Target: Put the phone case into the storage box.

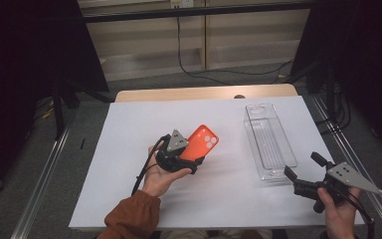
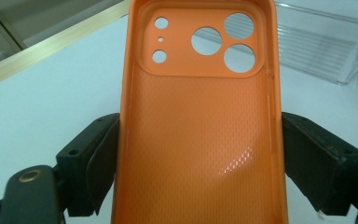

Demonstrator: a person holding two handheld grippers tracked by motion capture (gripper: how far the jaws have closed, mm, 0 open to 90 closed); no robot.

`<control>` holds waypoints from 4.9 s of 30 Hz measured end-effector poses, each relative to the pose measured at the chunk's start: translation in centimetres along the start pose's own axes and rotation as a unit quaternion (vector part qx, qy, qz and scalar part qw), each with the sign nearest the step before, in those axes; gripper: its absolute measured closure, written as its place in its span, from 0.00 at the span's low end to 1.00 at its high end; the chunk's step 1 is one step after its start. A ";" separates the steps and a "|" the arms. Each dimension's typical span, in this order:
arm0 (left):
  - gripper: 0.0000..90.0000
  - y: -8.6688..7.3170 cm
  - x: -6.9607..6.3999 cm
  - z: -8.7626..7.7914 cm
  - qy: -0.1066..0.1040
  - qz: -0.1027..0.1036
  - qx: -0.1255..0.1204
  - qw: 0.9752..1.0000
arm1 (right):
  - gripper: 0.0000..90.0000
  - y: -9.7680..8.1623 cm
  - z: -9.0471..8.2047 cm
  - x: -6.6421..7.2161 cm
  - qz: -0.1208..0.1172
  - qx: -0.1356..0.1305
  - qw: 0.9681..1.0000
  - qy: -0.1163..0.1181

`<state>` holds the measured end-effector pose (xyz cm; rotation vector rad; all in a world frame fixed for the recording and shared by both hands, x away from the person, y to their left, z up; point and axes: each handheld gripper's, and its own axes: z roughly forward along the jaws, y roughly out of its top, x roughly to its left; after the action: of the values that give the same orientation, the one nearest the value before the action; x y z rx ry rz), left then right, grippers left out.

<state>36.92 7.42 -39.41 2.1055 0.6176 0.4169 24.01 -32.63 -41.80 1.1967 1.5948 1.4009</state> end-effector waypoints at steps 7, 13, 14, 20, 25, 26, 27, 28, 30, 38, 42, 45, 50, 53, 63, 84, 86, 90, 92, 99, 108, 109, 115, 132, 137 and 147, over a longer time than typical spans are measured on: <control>0.18 -0.2 -0.7 -0.5 0.010 0.006 -0.012 1.000 | 0.00 0.5 0.4 0.7 -0.005 -0.002 1.000 0.026; 0.18 -0.3 -1.5 -0.9 0.016 0.012 -0.019 1.000 | 0.00 0.8 1.2 1.3 -0.014 0.003 0.999 0.047; 0.18 -0.3 -1.5 -1.0 0.018 0.013 -0.021 1.000 | 0.00 0.8 1.4 1.4 -0.017 0.006 0.999 0.050; 0.18 -0.6 -2.1 -1.6 0.030 0.018 -0.032 0.999 | 0.00 1.0 2.5 2.4 -0.022 0.015 0.997 0.074; 0.18 -1.0 -2.5 -1.8 0.034 0.027 -0.033 0.999 | 0.00 1.6 3.0 3.0 -0.024 0.015 0.996 0.087; 0.18 -1.0 -2.5 -1.8 0.037 0.032 -0.033 0.998 | 0.00 1.8 3.1 3.1 -0.027 0.013 0.996 0.089; 0.18 -1.0 -2.6 -1.9 0.036 0.034 -0.031 0.998 | 0.00 1.9 3.2 3.3 -0.025 0.015 0.995 0.094; 0.18 -1.1 -2.8 -1.8 0.038 0.032 -0.035 0.998 | 0.00 2.0 3.3 3.4 -0.026 0.015 0.995 0.098; 0.18 -1.2 -3.0 -1.8 0.039 0.035 -0.035 0.998 | 0.00 2.1 3.8 3.8 -0.028 0.022 0.993 0.110; 0.18 -1.1 -3.7 -1.9 0.060 0.052 -0.036 0.996 | 0.00 2.6 6.0 5.5 -0.049 0.041 0.989 0.131; 0.18 -1.2 -3.9 -1.8 0.065 0.056 -0.040 0.995 | 0.00 3.2 6.9 6.6 -0.052 0.044 0.987 0.142; 0.18 -1.3 -4.4 -1.7 0.069 0.060 -0.047 0.995 | 0.00 3.7 7.5 7.4 -0.048 0.050 0.986 0.153; 0.18 -1.4 -5.4 -1.2 0.074 0.070 -0.053 0.993 | 0.00 4.0 8.3 8.4 -0.045 0.068 0.984 0.161; 0.18 -1.3 -5.5 -1.1 0.077 0.075 -0.053 0.993 | 0.00 4.1 8.5 8.7 -0.036 0.075 0.982 0.168; 0.18 -1.1 -5.1 -0.7 0.110 0.053 -0.067 0.990 | 0.02 5.3 9.4 9.4 -0.017 0.112 0.980 0.165; 0.18 -0.2 -5.5 0.3 0.128 0.081 -0.093 0.984 | 0.10 7.9 11.1 10.5 -0.018 0.169 0.975 0.144; 0.18 -0.3 -5.5 0.4 0.127 0.080 -0.090 0.985 | 0.10 7.9 11.2 10.5 -0.013 0.178 0.973 0.144; 0.18 -0.6 -5.6 0.7 0.124 0.079 -0.086 0.985 | 0.12 8.0 11.4 10.5 -0.009 0.191 0.972 0.137; 0.18 -0.6 -5.7 0.7 0.125 0.078 -0.088 0.985 | 0.11 7.9 11.6 10.4 0.001 0.192 0.970 0.150; 0.18 -0.7 -5.7 0.8 0.126 0.078 -0.086 0.985 | 0.14 8.0 12.4 10.5 0.030 0.219 0.964 0.149; 0.18 -0.8 -5.6 0.9 0.129 0.077 -0.084 0.985 | 0.46 8.3 12.9 10.9 0.063 0.237 0.962 0.119; 0.18 -0.7 -5.6 0.9 0.127 0.077 -0.084 0.985 | 0.49 8.3 13.0 11.0 0.065 0.239 0.961 0.119; 0.18 -0.7 -5.5 0.9 0.130 0.073 -0.083 0.985 | 0.59 8.3 13.7 11.1 0.098 0.262 0.953 0.112; 0.18 -0.9 -5.5 1.2 0.132 0.076 -0.081 0.985 | 0.80 8.4 14.5 11.3 0.157 0.288 0.939 0.100; 0.18 -0.9 -5.5 1.2 0.133 0.075 -0.078 0.985 | 0.81 8.3 14.6 11.3 0.165 0.290 0.938 0.097; 0.18 -1.0 -5.2 1.3 0.140 0.066 -0.075 0.985 | 0.85 8.2 15.2 11.2 0.191 0.286 0.934 0.100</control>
<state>33.05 4.09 -41.28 1.9641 0.5872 0.8203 35.80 -16.91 -35.66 1.8320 2.0832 1.3596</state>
